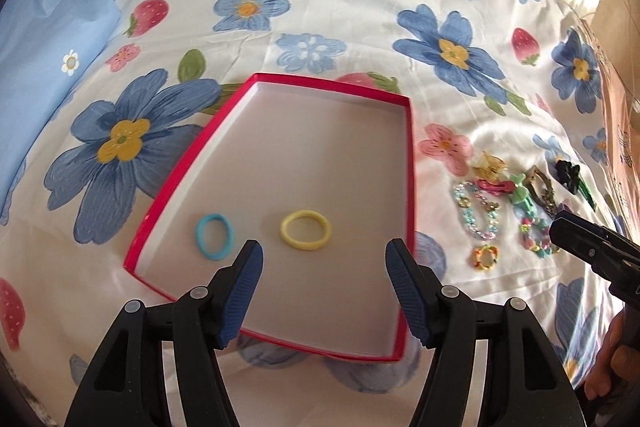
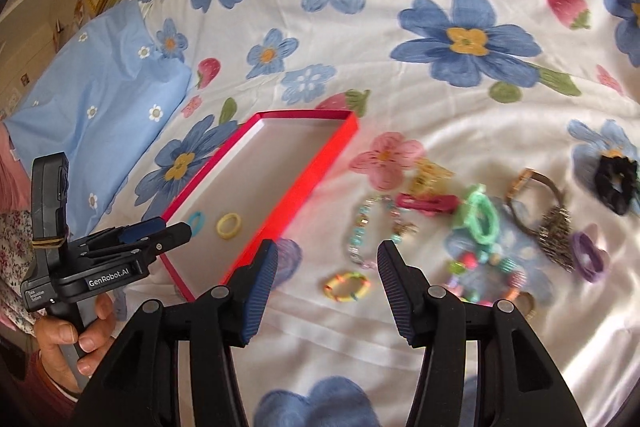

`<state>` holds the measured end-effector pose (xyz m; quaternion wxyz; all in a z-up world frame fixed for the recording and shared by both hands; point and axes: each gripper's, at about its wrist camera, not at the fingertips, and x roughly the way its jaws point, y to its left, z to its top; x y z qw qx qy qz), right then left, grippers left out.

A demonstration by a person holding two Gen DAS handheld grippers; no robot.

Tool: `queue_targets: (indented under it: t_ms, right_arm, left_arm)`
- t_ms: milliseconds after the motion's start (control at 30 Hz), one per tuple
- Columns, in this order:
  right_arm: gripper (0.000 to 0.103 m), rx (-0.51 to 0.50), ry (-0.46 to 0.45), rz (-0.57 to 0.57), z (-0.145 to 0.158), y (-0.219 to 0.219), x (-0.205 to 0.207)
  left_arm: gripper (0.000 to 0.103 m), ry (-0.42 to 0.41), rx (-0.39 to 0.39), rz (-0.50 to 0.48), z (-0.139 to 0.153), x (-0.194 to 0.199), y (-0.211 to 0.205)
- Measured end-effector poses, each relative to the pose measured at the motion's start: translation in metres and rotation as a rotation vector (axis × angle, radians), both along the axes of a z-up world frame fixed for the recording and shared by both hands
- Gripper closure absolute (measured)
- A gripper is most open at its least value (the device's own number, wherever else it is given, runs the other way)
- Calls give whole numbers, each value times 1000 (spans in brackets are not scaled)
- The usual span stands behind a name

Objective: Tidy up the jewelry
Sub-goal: 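Move both tools back over the remaining jewelry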

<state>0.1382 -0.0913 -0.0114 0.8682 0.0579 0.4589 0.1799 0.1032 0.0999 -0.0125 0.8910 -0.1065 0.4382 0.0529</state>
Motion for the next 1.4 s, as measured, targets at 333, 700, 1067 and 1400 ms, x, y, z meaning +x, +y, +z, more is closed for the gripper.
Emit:
queue_targets:
  t_ms: [333,700,1067,1400]
  right_arm:
    - [48,-23,-12,-94,8,-54,-19]
    - [48,-35,-16,-192,10,-103,-33]
    - [48,-62,-22,-259,8,-142,-22]
    - [49,-94,-20,-248,-1,-152,8]
  left_arm:
    - [39,11,3,-77,5,12,-36]
    - [39,19,4,-151,7,35,-71]
    - [39,37,17,-204,-1,67,-96]
    - [39,60,9,-233,-15,121,-112]
